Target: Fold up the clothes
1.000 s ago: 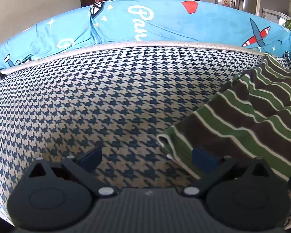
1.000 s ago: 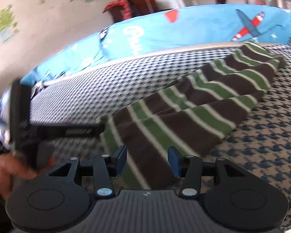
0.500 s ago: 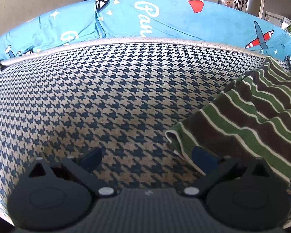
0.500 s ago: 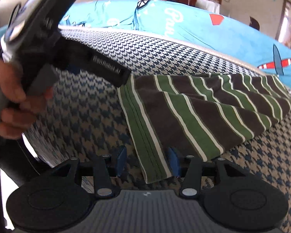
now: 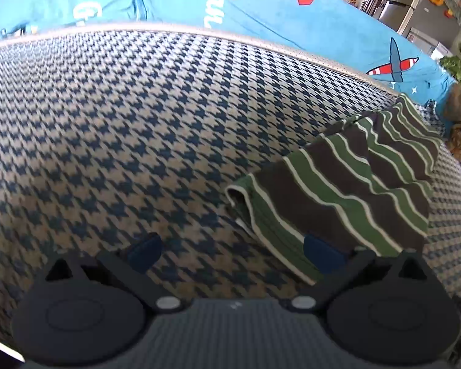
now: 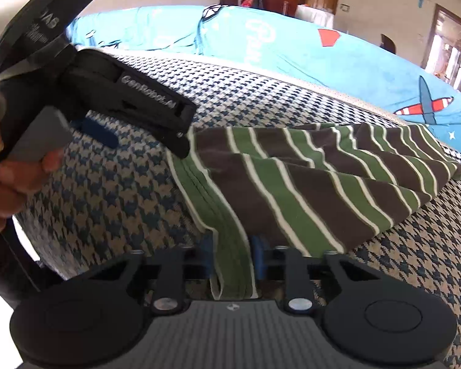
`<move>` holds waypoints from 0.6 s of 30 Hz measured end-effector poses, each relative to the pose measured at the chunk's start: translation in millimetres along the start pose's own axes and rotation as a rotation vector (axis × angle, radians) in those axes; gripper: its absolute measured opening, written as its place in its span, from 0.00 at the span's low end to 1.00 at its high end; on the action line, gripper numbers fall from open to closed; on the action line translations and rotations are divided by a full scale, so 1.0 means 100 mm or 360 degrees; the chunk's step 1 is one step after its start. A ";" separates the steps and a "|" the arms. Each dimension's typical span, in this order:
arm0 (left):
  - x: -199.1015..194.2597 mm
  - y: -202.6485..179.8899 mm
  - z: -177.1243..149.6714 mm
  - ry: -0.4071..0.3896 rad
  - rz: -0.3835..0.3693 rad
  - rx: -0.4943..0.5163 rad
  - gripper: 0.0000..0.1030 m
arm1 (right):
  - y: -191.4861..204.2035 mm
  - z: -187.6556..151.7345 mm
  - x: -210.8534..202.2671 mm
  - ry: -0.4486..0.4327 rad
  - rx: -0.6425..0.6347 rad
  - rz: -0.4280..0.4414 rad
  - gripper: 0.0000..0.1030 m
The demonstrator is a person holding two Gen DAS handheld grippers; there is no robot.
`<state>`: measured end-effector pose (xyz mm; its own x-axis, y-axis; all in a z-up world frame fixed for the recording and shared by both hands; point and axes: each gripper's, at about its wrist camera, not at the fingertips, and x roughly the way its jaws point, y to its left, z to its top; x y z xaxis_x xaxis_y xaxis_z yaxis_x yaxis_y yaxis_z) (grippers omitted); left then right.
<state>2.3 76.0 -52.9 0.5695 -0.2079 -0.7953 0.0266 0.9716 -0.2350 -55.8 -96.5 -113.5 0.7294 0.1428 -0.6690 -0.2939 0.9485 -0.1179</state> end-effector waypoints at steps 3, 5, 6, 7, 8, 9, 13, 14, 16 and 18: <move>0.00 -0.01 -0.02 0.0011 -0.0032 0.0000 1.00 | -0.12 0.04 -0.02 -0.0010 0.0118 0.0003 0.16; 0.00 -0.01 -0.03 0.0018 -0.0054 0.0000 1.00 | -0.21 0.07 -0.05 -0.0022 0.0204 0.0025 0.15; -0.01 -0.01 -0.03 0.0021 -0.0071 0.0000 1.00 | -0.25 0.08 -0.06 -0.0025 0.0240 0.0038 0.15; -0.01 -0.02 -0.04 0.0024 -0.0089 -0.0001 1.00 | -0.28 0.09 -0.07 -0.0029 0.0274 0.0047 0.15; -0.01 -0.02 -0.04 0.0028 -0.0107 -0.0002 1.00 | -0.31 0.09 -0.07 -0.0032 0.0308 0.0056 0.15; -0.02 -0.02 -0.04 0.0036 -0.0139 -0.0011 1.00 | -0.34 0.11 -0.08 -0.0035 0.0340 0.0063 0.14; -0.02 -0.02 -0.03 0.0064 -0.0250 -0.0057 1.00 | -0.44 0.17 -0.07 -0.0042 0.0436 0.0076 0.14; -0.02 -0.02 -0.02 0.0071 -0.0276 -0.0069 1.00 | -0.43 0.18 -0.06 -0.0044 0.0451 0.0073 0.14; 0.00 -0.01 0.01 0.0098 -0.0361 -0.0108 1.00 | -0.38 0.20 -0.03 -0.0046 0.0478 0.0069 0.14; 0.04 -0.02 0.04 0.0123 -0.0433 -0.0142 1.00 | -0.39 0.19 -0.03 -0.0046 0.0501 0.0073 0.14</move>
<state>7.7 73.3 -53.0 0.4871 -0.4709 -0.7356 0.0958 0.8659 -0.4909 -34.7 -128.3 -92.7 0.7384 0.1913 -0.6467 -0.1244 0.9811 0.1482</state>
